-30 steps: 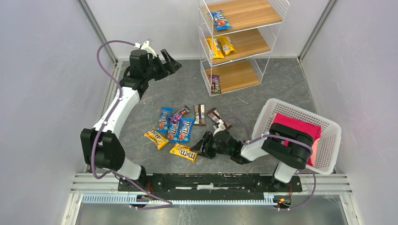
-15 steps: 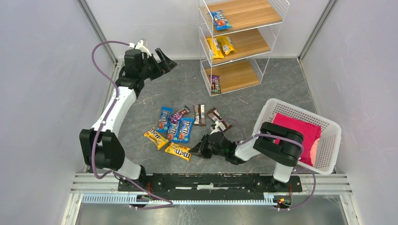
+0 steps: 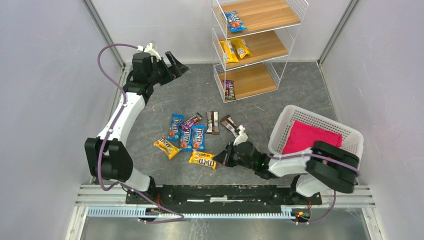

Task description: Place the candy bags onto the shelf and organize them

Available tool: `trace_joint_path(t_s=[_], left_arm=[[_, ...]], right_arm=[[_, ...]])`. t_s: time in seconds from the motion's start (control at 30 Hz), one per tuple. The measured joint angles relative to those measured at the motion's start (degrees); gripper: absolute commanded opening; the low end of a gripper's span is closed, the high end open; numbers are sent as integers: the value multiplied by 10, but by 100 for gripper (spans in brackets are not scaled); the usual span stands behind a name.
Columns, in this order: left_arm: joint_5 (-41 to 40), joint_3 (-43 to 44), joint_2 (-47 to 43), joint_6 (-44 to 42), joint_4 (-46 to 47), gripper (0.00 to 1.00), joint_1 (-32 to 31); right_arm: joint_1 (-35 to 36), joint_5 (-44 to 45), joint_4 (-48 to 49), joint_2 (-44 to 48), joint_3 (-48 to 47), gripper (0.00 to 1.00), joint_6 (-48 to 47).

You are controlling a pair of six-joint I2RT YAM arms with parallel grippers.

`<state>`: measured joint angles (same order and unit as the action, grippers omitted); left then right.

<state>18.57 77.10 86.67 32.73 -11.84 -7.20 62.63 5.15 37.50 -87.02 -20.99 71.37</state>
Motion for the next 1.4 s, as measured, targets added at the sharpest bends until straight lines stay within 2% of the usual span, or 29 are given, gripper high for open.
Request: trace_joint_path(t_s=[0.17, 0.33, 0.53, 0.67, 0.83, 1.03, 1.27, 1.4], left_arm=[[0, 0, 0, 0, 0, 96, 0], [0, 0, 0, 0, 0, 96, 0], [-1, 0, 0, 0, 0, 96, 0], [-6, 0, 2, 0, 0, 97, -4], [-23, 0, 6, -1, -1, 97, -25], [-36, 9, 12, -9, -20, 97, -57], [-42, 16, 13, -9, -27, 97, -56], [-49, 18, 10, -10, -28, 97, -52]], right_arm=[[-24, 38, -109, 141, -2, 0, -120], [-86, 94, -267, 287, -6, 0, -229], [-143, 174, -461, 375, -94, 0, -357], [-171, 210, -533, 373, -179, 0, -426], [-228, 219, -559, 323, -266, 0, -473], [-322, 174, -574, 285, -346, 0, -488], [-437, 111, -567, 246, -481, 0, -486], [-484, 66, -539, 203, -528, 0, -467]])
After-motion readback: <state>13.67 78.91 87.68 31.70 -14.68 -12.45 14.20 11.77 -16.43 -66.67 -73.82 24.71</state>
